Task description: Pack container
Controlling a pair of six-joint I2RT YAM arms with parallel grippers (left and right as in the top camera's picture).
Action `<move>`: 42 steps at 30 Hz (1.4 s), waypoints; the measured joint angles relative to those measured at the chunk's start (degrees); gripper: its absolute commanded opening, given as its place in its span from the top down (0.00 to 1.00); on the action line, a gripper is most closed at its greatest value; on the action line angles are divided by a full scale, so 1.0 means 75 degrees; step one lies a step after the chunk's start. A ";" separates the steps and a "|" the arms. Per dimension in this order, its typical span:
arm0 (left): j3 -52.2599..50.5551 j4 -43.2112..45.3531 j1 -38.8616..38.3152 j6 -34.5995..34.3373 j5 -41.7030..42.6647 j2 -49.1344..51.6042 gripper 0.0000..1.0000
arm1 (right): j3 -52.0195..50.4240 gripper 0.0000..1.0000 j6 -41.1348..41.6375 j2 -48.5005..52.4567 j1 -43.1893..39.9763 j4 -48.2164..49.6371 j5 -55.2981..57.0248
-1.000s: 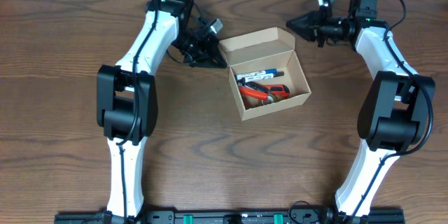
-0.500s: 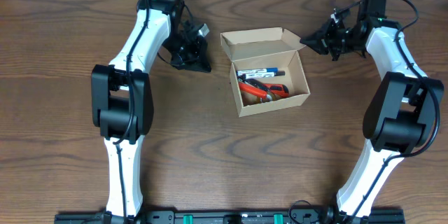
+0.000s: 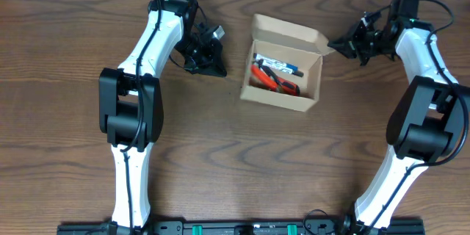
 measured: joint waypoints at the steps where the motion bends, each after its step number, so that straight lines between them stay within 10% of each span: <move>1: 0.0000 0.0003 0.0000 0.0000 0.0000 0.0000 0.94 | 0.0163 0.98 0.0000 0.0003 0.0000 -0.0079 0.0052; 42: 0.0000 0.0635 0.0085 -0.0020 -0.0122 0.0000 0.94 | 0.1419 0.99 -0.0466 -0.1419 0.0187 -0.5045 0.2672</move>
